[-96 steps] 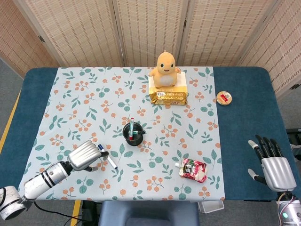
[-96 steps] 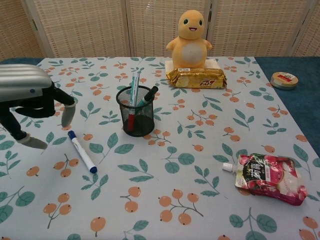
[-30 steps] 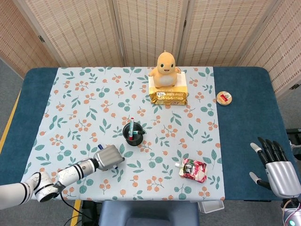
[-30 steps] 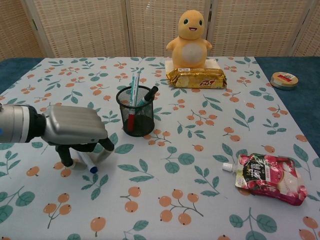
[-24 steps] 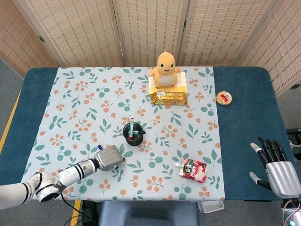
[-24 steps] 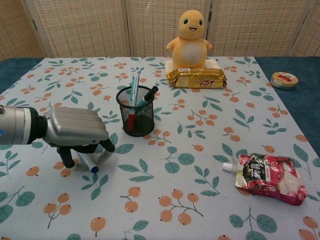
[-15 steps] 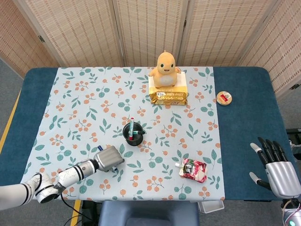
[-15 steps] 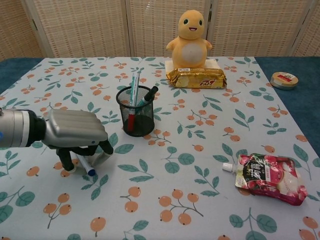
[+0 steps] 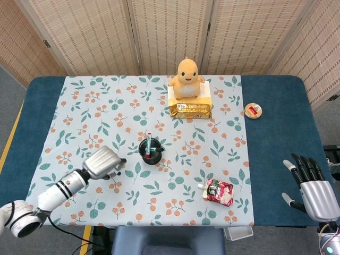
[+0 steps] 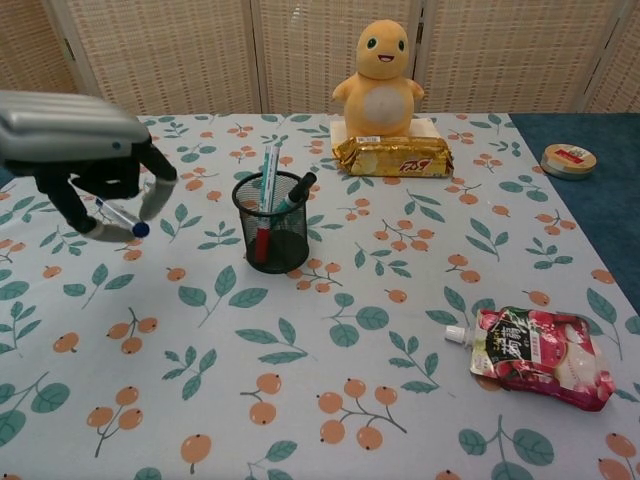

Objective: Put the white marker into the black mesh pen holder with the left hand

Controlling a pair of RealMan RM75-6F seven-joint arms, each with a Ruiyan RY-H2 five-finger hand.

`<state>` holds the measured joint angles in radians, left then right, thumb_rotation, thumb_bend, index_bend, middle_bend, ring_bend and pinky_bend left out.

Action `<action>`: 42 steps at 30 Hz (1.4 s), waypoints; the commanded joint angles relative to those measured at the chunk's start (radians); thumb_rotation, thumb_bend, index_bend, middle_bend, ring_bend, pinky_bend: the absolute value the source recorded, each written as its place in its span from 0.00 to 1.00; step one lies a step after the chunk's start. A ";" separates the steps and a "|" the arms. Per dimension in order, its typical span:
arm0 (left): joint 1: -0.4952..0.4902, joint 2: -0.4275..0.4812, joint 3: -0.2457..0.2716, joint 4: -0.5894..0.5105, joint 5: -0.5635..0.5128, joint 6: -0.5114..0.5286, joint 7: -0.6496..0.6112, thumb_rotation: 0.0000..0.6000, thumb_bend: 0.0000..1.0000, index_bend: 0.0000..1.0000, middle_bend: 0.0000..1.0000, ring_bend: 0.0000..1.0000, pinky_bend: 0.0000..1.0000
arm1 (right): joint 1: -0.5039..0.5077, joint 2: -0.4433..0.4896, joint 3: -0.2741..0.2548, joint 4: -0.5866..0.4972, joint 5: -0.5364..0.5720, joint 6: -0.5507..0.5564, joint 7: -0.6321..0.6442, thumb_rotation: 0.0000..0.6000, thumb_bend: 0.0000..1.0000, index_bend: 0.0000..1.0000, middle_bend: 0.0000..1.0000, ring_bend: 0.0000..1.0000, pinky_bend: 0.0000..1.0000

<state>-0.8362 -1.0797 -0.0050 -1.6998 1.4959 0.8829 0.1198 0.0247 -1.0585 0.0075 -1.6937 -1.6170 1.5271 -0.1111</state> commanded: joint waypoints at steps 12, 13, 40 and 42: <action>0.023 0.185 -0.289 -0.162 -0.359 -0.142 -0.717 1.00 0.34 0.59 1.00 0.95 0.90 | 0.020 -0.006 0.016 -0.001 0.043 -0.037 -0.013 1.00 0.19 0.13 0.00 0.00 0.04; 0.019 0.170 -0.303 -0.158 -0.367 -0.146 -0.743 1.00 0.34 0.59 1.00 0.95 0.90 | 0.020 -0.006 0.016 -0.001 0.043 -0.036 -0.013 1.00 0.19 0.13 0.00 0.00 0.04; -0.088 -0.288 -0.384 0.154 -0.450 -0.171 -0.843 1.00 0.34 0.60 1.00 0.95 0.90 | 0.015 0.014 0.011 0.009 0.031 -0.017 0.042 1.00 0.19 0.13 0.00 0.00 0.04; -0.092 -0.314 -0.382 0.171 -0.453 -0.179 -0.842 1.00 0.34 0.60 1.00 0.95 0.90 | 0.013 0.016 0.010 0.011 0.027 -0.012 0.045 1.00 0.19 0.13 0.00 0.00 0.04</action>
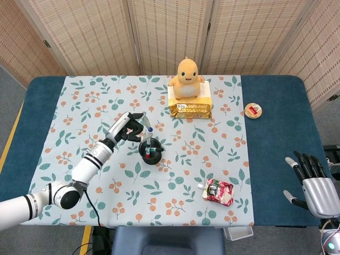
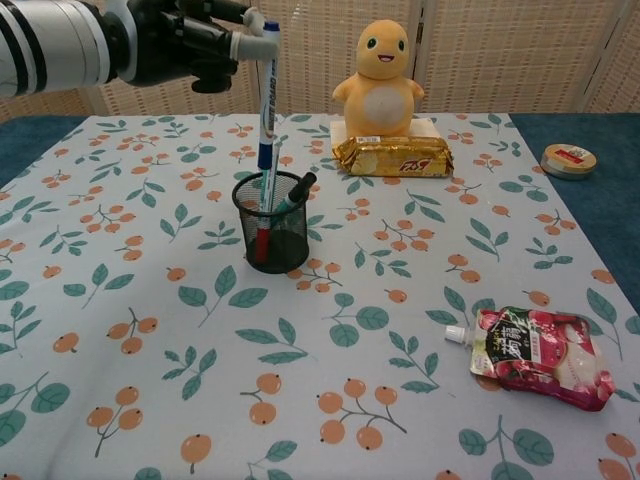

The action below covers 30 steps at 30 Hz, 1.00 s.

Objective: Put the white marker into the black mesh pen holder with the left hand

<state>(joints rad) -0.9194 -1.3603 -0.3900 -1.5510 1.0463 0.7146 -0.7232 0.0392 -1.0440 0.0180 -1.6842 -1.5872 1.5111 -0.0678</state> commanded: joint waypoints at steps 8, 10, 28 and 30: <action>0.004 -0.086 0.010 0.067 0.021 0.002 0.011 1.00 0.34 0.60 1.00 0.95 0.90 | -0.010 0.004 -0.006 0.003 -0.019 0.023 0.011 1.00 0.19 0.13 0.00 0.00 0.04; 0.015 -0.090 0.014 0.076 0.032 0.006 0.009 1.00 0.34 0.60 1.00 0.95 0.90 | -0.012 0.003 -0.007 0.003 -0.021 0.027 0.009 1.00 0.19 0.13 0.00 0.00 0.04; 0.059 -0.070 0.077 0.116 0.176 0.013 0.033 1.00 0.22 0.16 0.99 0.89 0.90 | -0.019 -0.008 -0.005 0.006 -0.026 0.040 -0.007 1.00 0.19 0.13 0.00 0.00 0.04; 0.071 -0.043 0.082 0.094 0.194 0.028 0.044 1.00 0.21 0.15 0.98 0.88 0.89 | -0.018 -0.008 -0.005 0.007 -0.024 0.039 -0.005 1.00 0.19 0.13 0.00 0.00 0.04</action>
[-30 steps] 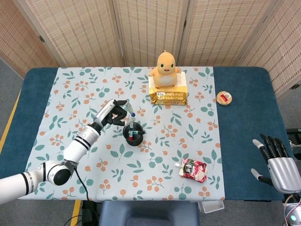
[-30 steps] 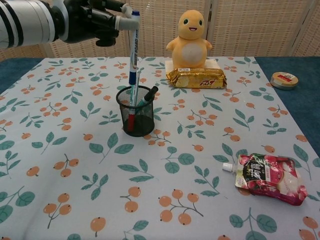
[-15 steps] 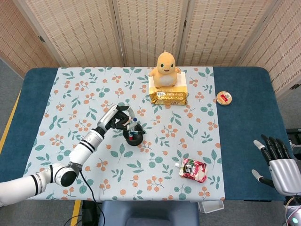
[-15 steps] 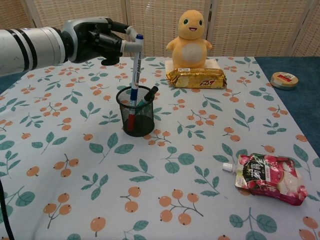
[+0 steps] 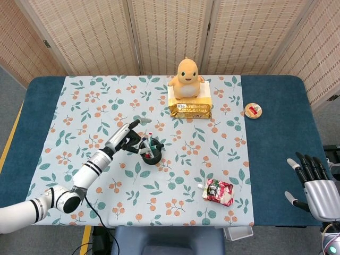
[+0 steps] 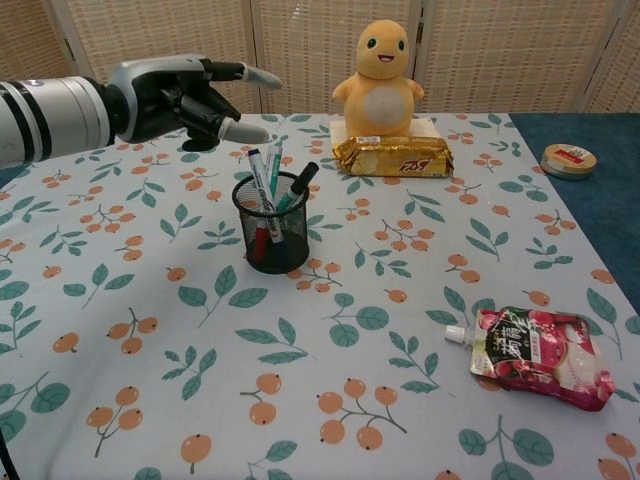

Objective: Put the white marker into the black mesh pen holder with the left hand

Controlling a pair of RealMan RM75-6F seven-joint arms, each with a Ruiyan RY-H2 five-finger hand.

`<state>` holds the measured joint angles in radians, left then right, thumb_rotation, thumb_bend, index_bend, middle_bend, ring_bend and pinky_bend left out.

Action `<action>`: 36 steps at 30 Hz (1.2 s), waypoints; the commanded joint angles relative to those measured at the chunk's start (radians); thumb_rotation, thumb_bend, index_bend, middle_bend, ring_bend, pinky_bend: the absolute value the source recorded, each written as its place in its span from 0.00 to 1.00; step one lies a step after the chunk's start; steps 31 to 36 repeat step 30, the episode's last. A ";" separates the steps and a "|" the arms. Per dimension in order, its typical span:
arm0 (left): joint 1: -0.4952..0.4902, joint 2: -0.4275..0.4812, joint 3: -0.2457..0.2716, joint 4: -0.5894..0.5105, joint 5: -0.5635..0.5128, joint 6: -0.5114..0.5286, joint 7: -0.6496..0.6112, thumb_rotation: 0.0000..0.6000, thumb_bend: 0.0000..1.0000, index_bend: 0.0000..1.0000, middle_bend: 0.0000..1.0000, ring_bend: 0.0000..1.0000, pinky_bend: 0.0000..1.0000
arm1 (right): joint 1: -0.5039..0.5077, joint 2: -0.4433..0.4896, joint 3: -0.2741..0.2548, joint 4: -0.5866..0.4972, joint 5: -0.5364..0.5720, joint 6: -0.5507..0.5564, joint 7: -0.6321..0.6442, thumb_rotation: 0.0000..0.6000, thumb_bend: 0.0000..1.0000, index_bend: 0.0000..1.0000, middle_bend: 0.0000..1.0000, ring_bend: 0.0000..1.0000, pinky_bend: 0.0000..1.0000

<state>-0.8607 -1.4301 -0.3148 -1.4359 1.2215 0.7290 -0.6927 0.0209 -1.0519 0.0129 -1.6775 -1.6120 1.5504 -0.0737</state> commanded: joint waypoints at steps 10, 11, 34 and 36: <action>0.303 0.432 0.152 -0.309 0.215 0.387 0.425 1.00 0.15 0.01 0.68 0.53 0.76 | 0.003 -0.001 0.003 -0.003 0.007 -0.007 0.001 1.00 0.19 0.13 0.00 0.00 0.04; 0.343 0.462 0.171 -0.331 0.222 0.436 0.482 1.00 0.14 0.00 0.62 0.48 0.73 | 0.004 -0.002 0.004 -0.004 0.009 -0.010 -0.003 1.00 0.19 0.13 0.00 0.00 0.04; 0.769 0.236 0.277 -0.074 0.167 0.926 0.901 1.00 0.13 0.00 0.04 0.06 0.39 | 0.021 -0.018 0.021 -0.011 0.065 -0.053 -0.055 1.00 0.20 0.13 0.00 0.00 0.04; 0.769 0.236 0.277 -0.074 0.167 0.926 0.901 1.00 0.13 0.00 0.04 0.06 0.39 | 0.021 -0.018 0.021 -0.011 0.065 -0.053 -0.055 1.00 0.20 0.13 0.00 0.00 0.04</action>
